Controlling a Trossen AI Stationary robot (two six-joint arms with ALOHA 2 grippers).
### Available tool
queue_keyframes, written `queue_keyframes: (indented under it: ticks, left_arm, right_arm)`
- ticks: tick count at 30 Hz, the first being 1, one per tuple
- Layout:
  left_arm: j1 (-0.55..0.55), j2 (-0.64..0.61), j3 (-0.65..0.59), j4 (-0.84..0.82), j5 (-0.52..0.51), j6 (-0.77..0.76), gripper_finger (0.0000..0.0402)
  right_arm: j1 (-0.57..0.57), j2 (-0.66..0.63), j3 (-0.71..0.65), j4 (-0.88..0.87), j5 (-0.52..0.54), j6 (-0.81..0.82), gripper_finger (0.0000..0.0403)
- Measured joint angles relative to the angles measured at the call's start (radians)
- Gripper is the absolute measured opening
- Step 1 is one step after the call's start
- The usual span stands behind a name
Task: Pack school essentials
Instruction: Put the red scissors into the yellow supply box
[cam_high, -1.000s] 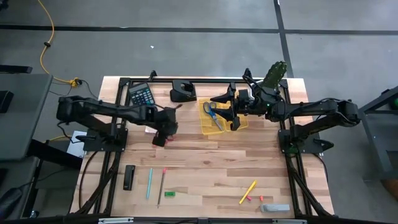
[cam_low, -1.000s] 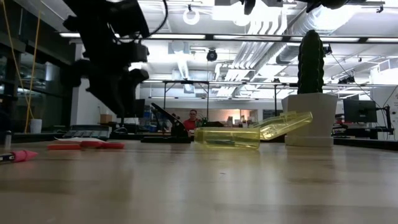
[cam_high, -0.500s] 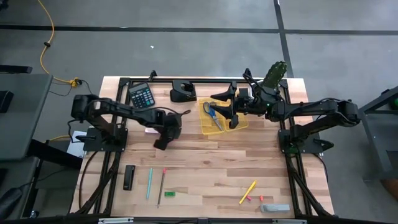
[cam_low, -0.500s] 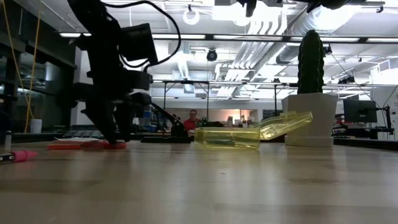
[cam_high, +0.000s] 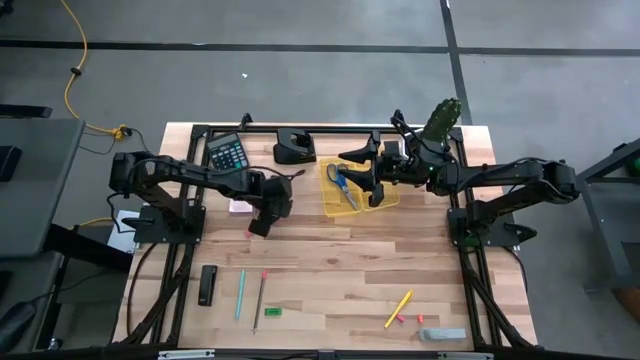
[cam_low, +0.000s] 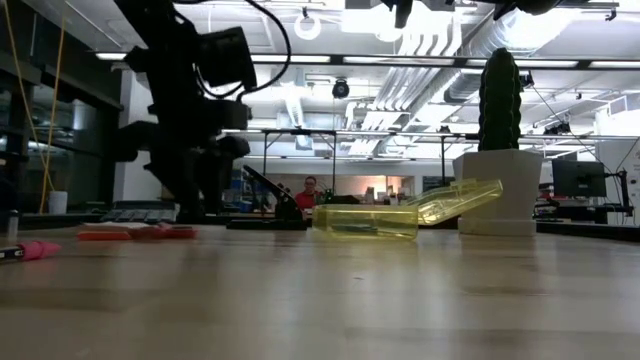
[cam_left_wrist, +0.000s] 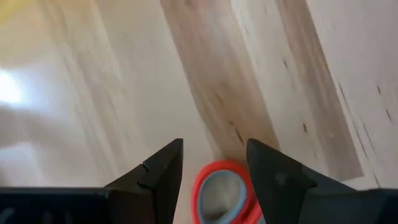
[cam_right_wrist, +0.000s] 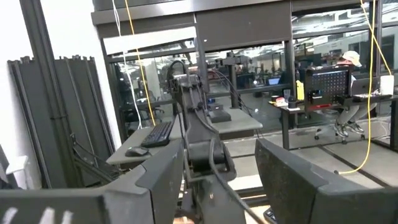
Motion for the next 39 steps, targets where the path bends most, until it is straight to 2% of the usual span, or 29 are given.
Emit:
queue_keyframes:
  ticks: [9, 14, 30, 39]
  left_arm:
    - [0.073, 0.011, 0.002, -0.069, -0.027, 0.074, 0.0165]
    - [0.112, 0.023, 0.002, -0.064, -0.003, 0.088, 0.0165]
    - [0.114, 0.042, 0.002, -0.087, 0.027, 0.157, 0.0165]
    - [0.107, 0.123, 0.008, -0.087, 0.009, 0.149, 0.0165]
  right_arm:
    - [0.000, 0.000, 0.000, -0.001, 0.000, 0.000, 0.0193]
    - [0.000, 0.000, 0.000, -0.001, 0.000, 0.000, 0.0193]
    - [0.000, 0.000, 0.000, -0.004, 0.001, 0.000, 0.0193]
    - [0.000, 0.000, 0.000, -0.008, 0.001, 0.000, 0.0193]
